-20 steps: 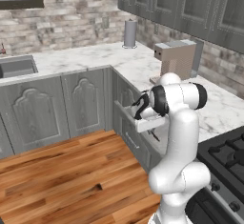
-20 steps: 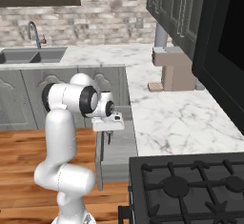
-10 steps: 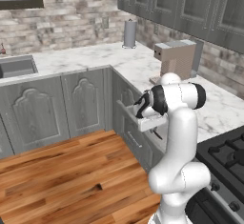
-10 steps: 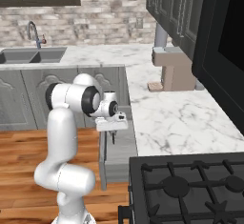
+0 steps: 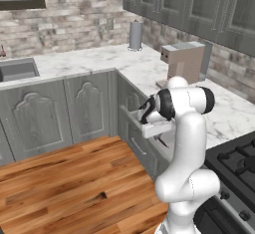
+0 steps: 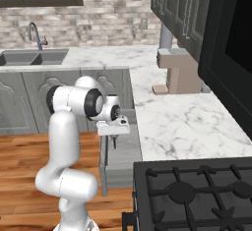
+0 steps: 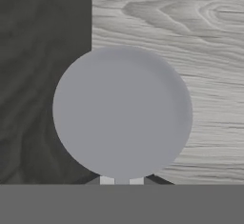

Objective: Organize the utensils by type. Pick up the wooden spoons from the counter and place them in the open cabinet. Then pick up the metallic utensils from the counter and place them in the open drawer.

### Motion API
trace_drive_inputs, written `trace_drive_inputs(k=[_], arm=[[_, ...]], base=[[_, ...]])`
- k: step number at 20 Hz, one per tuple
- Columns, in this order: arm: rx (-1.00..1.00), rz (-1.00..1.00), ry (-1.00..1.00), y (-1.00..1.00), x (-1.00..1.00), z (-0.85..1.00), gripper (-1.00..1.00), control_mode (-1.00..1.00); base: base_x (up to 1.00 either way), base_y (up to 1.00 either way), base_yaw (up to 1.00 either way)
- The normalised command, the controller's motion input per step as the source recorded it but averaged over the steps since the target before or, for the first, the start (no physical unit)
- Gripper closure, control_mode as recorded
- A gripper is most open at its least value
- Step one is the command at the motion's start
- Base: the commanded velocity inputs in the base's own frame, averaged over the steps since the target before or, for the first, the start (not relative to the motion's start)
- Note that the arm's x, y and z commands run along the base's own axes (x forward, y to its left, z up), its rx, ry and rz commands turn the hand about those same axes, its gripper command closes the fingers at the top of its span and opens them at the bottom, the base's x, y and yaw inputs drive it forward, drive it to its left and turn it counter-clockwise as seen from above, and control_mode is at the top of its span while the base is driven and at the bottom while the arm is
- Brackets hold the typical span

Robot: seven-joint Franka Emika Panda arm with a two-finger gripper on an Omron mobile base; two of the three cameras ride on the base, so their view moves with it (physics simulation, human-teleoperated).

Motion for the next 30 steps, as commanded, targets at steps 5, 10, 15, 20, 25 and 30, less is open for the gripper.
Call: trace_drive_inputs(k=[5, 10, 15, 20, 25, 30], arm=[[0.0, -0.12, 0.0, 0.59, -0.01, -0.5, 1.0, -1.0], [-0.02, -0.15, 0.0, 0.73, 0.0, -0.51, 1.0, -1.0], [-0.1, -0.16, 0.0, 0.83, 0.0, -0.48, 1.0, -1.0], [-0.14, -0.18, 0.0, 0.78, 0.02, -0.37, 1.0, -1.0], [-0.1, -0.18, 0.0, 0.69, 0.03, -0.36, 1.0, -1.0], [-0.06, -0.18, 0.0, 0.62, 0.04, -0.36, 1.0, -1.0]], base=[[0.0, 0.0, 0.0], [0.0, 0.0, 0.0], [0.0, 0.0, 0.0], [0.0, 0.0, 0.0], [0.0, 0.0, 0.0], [0.0, 0.0, 0.0]])
